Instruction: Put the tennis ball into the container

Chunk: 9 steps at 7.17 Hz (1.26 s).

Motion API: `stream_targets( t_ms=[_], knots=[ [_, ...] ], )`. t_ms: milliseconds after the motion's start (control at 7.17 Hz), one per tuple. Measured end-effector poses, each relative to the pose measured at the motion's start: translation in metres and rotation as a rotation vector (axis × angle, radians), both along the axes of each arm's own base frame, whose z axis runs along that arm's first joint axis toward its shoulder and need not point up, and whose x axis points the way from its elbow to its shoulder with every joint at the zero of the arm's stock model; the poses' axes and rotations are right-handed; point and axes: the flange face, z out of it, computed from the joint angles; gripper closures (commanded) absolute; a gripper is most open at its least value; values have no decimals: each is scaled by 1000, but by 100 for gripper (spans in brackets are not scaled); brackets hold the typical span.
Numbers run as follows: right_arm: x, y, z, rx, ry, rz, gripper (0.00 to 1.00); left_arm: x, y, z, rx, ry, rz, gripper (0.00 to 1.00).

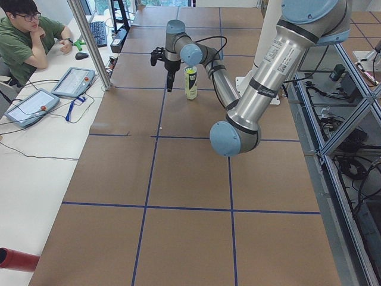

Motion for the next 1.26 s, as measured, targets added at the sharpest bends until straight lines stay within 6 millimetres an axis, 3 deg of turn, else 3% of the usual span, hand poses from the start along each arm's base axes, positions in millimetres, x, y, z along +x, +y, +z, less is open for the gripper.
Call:
stream_targets(
  t_ms=[279, 419, 558, 837, 977, 1256],
  knots=[
    [0, 0, 0, 0, 0, 0, 0, -115, -42, 115, 77, -83, 94, 0],
    [0, 0, 0, 0, 0, 0, 0, -168, -51, 166, 92, -127, 130, 0],
    [0, 0, 0, 0, 0, 0, 0, -215, -48, 219, 91, -150, 165, 0],
    [0, 0, 0, 0, 0, 0, 0, -288, -9, 322, 51, -132, 187, 0],
    [0, 0, 0, 0, 0, 0, 0, -315, 19, 359, 11, -113, 159, 0],
    [0, 0, 0, 0, 0, 0, 0, -334, 63, 401, -54, -97, 136, 0]
  ],
)
